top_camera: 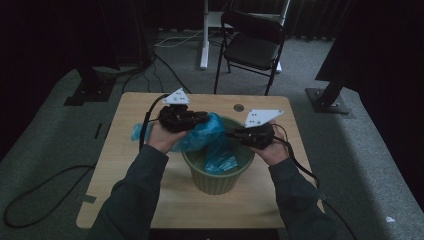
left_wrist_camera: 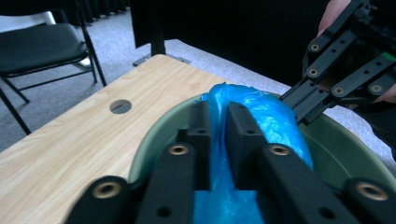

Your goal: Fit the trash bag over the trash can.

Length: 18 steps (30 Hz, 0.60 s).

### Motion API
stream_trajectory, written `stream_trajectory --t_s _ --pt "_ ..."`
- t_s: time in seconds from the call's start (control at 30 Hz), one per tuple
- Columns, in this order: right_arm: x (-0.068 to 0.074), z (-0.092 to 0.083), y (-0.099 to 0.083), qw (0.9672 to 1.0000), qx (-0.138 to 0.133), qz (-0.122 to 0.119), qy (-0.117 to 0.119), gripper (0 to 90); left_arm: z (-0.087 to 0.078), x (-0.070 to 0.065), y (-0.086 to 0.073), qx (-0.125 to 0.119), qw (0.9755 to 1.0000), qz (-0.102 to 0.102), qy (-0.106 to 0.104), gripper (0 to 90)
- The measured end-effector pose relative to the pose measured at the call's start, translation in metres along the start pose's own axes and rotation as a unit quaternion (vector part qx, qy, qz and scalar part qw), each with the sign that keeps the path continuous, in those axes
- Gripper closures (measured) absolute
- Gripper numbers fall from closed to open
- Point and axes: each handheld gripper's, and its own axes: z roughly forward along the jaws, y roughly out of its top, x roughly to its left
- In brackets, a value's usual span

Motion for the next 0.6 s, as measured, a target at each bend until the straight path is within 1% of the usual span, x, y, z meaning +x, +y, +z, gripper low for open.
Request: stream_trajectory --t_s 0.1,0.27,0.37,0.47,0.57,0.6 --pt "-0.003 -0.002 -0.002 0.9999 0.004 0.006 -0.012 89.7 -0.013 0.001 0.000 -0.008 0.9999 0.000 0.008 75.0" --pt "-0.008 -0.009 -0.006 0.9995 -0.003 0.019 -0.027 89.7 -0.035 -0.001 -0.003 -0.019 0.9997 0.004 0.016 71.9" --pt "-0.010 -0.012 -0.007 0.9992 -0.004 0.023 -0.033 89.6 -0.049 0.000 -0.009 -0.016 0.9996 0.004 0.021 70.1" --pt "-0.012 -0.015 -0.008 0.9989 -0.004 0.027 -0.039 89.5 -0.059 0.000 -0.017 -0.014 0.9996 0.003 0.026 66.7" --pt "-0.014 -0.017 -0.010 0.9985 -0.005 0.031 -0.044 89.2 -0.067 -0.002 -0.029 -0.008 0.9996 0.007 0.025 61.0" --pt "-0.015 -0.018 -0.010 0.9985 -0.005 0.031 -0.045 89.1 -0.069 -0.003 -0.033 -0.007 0.9998 0.011 0.018 58.9"
